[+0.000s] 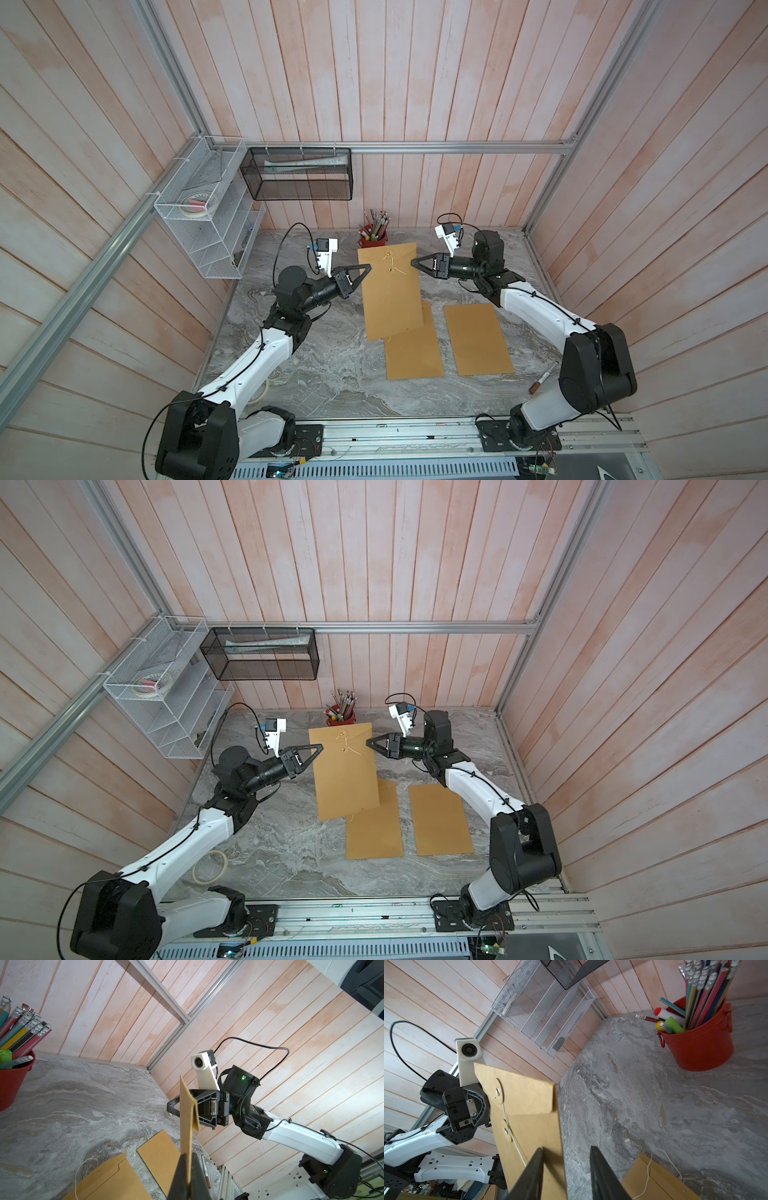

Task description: Open the file bag

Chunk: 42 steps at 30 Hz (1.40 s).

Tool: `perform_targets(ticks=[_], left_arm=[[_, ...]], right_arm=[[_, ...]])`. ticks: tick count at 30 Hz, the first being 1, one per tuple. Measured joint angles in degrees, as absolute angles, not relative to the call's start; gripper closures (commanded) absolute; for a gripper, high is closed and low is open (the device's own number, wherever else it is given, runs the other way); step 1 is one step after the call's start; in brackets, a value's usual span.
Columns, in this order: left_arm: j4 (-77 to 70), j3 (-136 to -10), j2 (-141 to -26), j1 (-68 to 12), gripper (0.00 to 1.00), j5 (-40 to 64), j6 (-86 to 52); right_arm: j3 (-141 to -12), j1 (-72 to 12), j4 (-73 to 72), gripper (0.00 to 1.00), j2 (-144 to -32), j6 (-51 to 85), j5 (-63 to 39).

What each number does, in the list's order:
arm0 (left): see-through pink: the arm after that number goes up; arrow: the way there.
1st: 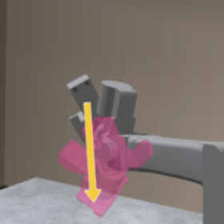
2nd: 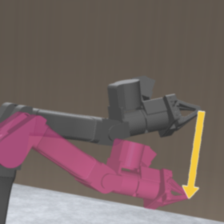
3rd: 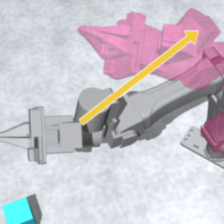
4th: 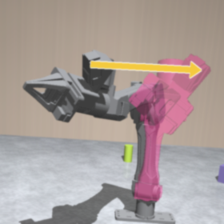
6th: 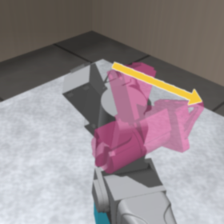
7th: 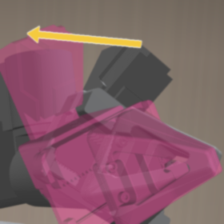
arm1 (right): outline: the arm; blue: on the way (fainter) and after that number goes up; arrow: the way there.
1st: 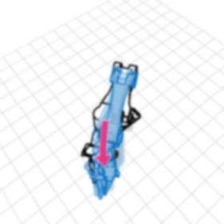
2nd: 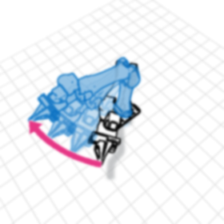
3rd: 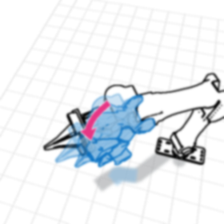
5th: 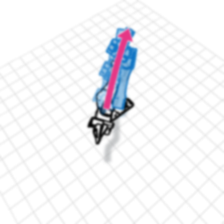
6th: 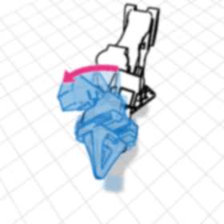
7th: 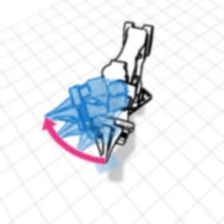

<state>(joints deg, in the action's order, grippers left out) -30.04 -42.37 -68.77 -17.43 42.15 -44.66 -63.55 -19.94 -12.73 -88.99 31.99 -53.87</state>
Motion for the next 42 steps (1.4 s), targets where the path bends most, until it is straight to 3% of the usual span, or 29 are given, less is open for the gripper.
perform_targets(ticks=[6,12,21,24,29,32,38,42], left_arm=[[-31.3,-42.0,-69.1,-17.4,1.00,42.6,-45.3],[-32.0,-42.0,-70.8,-17.3,0.79,42.9,-45.8],[-29.5,-43.6,-72.7,-17.3,0.75,43.5,-45.6],[-29.4,-43.8,-72.9,-17.5,0.81,43.7,-45.5],[-29.1,-44.2,-73.5,-17.8,1.00,44.2,-45.1],[-28.9,-44.5,-73.5,-17.8,1.00,44.5,-45.0],[-26.7,-45.3,-73.5,-17.8,1.00,44.1,-44.3],[-22.9,-47.1,-72.7,-18.4,1.00,42.8,-42.6]], right_arm=[[-63.6,-20.0,-14.3,0.76,-89.0,33.0,-55.5],[-63.4,-19.7,-17.8,1.00,-89.0,34.8,-58.3],[-63.4,-19.9,-18.9,1.00,-88.9,34.9,-60.1],[-63.4,-20.1,-19.0,1.00,-88.9,34.9,-60.1],[-63.4,-20.6,-18.9,1.00,-88.9,34.9,-60.2],[-63.4,-20.5,-18.9,1.00,-88.9,34.9,-60.1],[-63.7,-20.6,-15.6,0.85,-88.3,32.7,-58.3],[-64.0,-20.8,-9.1,0.83,-86.3,28.7,-53.6]])
